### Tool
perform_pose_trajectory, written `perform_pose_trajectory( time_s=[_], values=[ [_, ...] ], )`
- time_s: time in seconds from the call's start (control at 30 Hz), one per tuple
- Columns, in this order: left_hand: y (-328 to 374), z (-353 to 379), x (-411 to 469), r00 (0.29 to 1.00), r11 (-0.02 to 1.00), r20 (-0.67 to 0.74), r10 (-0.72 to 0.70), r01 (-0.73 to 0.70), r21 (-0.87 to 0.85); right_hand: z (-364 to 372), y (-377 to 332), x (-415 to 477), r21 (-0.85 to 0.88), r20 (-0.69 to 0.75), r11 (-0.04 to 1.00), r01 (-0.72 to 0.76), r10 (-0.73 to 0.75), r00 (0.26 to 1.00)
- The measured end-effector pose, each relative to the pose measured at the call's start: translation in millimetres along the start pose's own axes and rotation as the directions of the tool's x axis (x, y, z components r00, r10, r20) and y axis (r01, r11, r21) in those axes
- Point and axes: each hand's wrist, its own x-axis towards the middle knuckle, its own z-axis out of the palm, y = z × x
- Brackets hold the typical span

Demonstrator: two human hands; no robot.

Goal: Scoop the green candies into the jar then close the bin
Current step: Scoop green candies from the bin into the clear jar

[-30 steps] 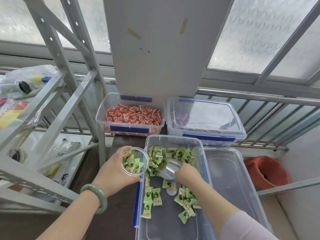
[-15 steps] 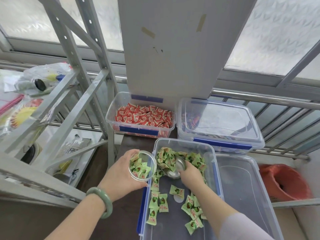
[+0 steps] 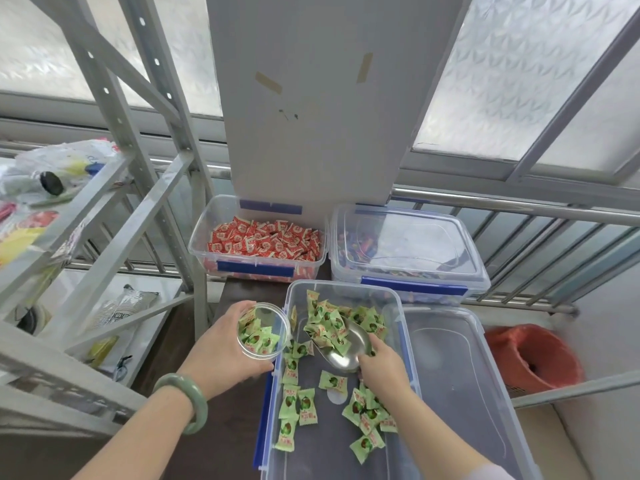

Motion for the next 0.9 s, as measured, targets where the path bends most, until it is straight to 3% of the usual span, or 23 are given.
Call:
perform_pose_trajectory(
  time_s=[0.53,0.67,0.9],
  values=[
    [15.4,-10.9,4.8,0.995,0.995,0.008,0.095,-0.095,0.02,-55.9,-23.9,-44.4,0.179,-0.057,0.973,0.142,-0.134,0.989],
    [25.5,-14.4,4.3,0.993,0.993,0.015,0.116,-0.116,0.001,-78.4,-48.1,-54.7,0.124,-0.003,0.97,0.21,-0.211,0.977],
    [33.3,-19.8,-0.1,0.994,0.994,0.012,0.111,-0.111,0.019,-96.4,-103.2,-72.1,-0.123,0.135,0.924,0.363,-0.347,0.928]
  ],
)
